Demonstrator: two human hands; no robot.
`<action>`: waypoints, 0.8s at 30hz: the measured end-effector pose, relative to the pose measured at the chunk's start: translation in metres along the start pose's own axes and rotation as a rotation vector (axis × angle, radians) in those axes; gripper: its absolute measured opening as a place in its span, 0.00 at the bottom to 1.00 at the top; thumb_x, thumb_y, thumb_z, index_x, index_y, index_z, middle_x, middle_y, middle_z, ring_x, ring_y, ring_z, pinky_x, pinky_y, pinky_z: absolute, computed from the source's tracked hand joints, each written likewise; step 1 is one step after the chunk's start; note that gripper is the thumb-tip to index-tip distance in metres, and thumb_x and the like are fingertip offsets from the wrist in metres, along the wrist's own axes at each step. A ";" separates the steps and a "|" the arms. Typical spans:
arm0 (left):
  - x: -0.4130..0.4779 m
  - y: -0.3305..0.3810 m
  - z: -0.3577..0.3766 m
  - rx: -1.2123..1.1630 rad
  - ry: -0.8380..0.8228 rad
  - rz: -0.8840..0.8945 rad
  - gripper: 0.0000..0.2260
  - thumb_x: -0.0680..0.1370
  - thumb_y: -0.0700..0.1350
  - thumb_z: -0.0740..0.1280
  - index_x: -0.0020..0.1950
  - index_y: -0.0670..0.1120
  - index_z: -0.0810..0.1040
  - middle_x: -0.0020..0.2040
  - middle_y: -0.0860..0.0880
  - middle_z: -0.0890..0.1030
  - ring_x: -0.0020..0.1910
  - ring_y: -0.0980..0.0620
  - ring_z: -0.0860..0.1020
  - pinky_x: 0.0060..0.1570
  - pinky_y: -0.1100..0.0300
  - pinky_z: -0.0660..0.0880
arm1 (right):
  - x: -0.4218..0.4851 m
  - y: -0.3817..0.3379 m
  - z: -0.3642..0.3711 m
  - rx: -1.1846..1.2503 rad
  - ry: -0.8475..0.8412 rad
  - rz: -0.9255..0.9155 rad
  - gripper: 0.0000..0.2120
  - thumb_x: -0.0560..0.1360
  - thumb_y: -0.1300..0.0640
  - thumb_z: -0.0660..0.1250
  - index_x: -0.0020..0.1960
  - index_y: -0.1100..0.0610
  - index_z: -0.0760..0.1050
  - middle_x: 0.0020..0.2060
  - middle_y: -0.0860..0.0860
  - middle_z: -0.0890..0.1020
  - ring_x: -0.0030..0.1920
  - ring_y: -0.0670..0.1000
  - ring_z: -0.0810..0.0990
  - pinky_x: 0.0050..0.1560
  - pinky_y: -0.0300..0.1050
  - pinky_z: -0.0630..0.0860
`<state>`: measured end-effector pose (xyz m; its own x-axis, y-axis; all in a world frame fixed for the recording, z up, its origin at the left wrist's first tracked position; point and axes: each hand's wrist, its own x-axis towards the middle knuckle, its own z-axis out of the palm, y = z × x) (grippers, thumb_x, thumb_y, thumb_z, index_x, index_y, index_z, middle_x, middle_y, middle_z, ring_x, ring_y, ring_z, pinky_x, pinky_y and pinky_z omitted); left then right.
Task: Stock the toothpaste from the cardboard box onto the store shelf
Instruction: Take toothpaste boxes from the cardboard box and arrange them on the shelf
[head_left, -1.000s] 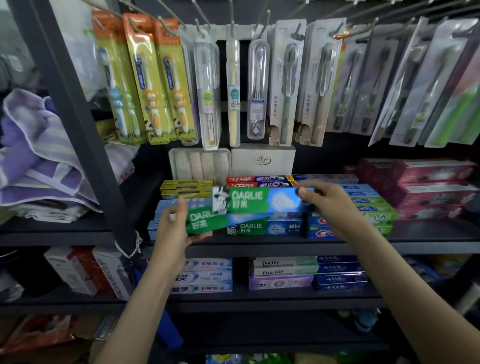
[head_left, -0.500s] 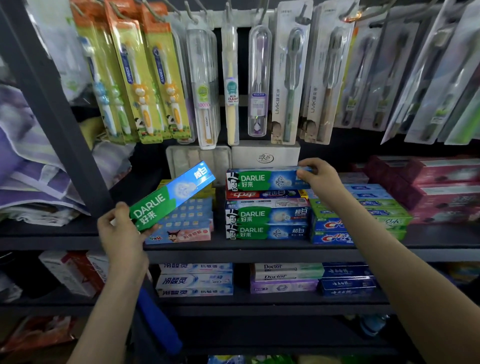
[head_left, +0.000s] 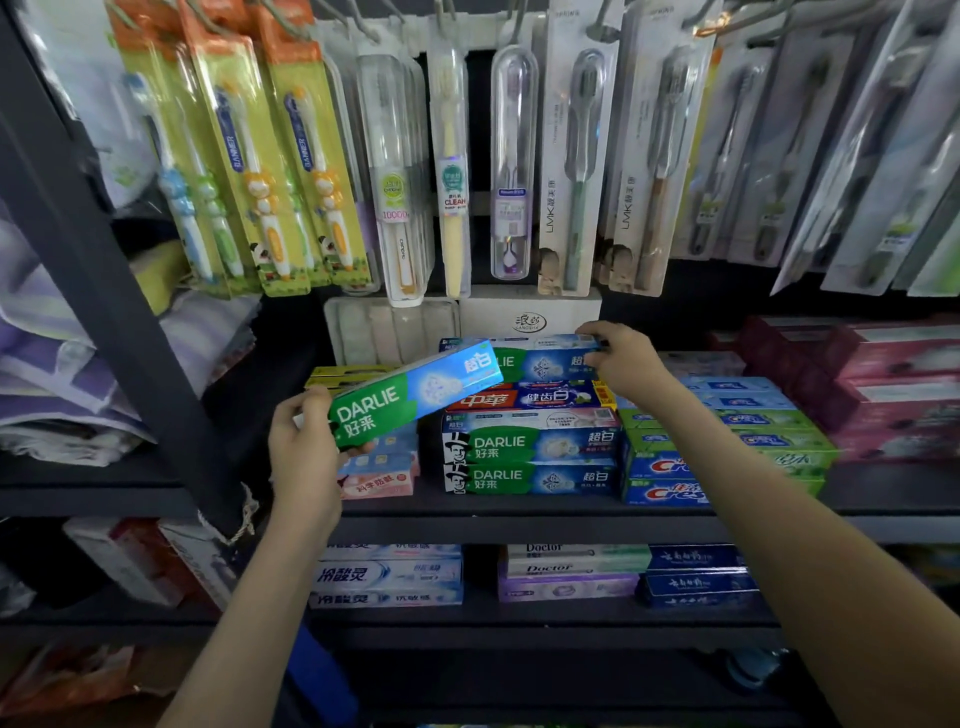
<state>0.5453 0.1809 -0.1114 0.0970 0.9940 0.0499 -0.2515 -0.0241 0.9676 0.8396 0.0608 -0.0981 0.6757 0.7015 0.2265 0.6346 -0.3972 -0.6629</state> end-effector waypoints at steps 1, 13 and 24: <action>0.001 0.000 0.002 0.000 -0.006 -0.010 0.07 0.82 0.45 0.60 0.54 0.41 0.69 0.43 0.47 0.76 0.38 0.52 0.78 0.26 0.62 0.77 | 0.001 0.001 0.001 0.026 0.015 0.007 0.18 0.78 0.68 0.62 0.66 0.59 0.72 0.63 0.60 0.73 0.60 0.58 0.73 0.56 0.44 0.71; 0.002 -0.011 0.011 0.038 0.023 0.016 0.09 0.82 0.48 0.60 0.54 0.42 0.69 0.44 0.48 0.77 0.38 0.54 0.79 0.29 0.59 0.79 | 0.020 0.007 0.000 0.130 -0.019 0.100 0.18 0.80 0.68 0.57 0.67 0.57 0.70 0.54 0.58 0.74 0.36 0.50 0.71 0.33 0.43 0.69; -0.004 -0.012 0.025 0.058 -0.093 0.007 0.08 0.82 0.47 0.61 0.54 0.42 0.70 0.41 0.48 0.77 0.32 0.58 0.79 0.29 0.59 0.78 | 0.014 0.009 -0.002 0.107 -0.077 0.045 0.19 0.79 0.67 0.59 0.68 0.55 0.70 0.62 0.58 0.74 0.51 0.53 0.74 0.47 0.45 0.73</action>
<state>0.5723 0.1742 -0.1168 0.1851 0.9797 0.0773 -0.1966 -0.0402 0.9797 0.8557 0.0662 -0.0995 0.6693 0.7293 0.1420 0.5577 -0.3668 -0.7446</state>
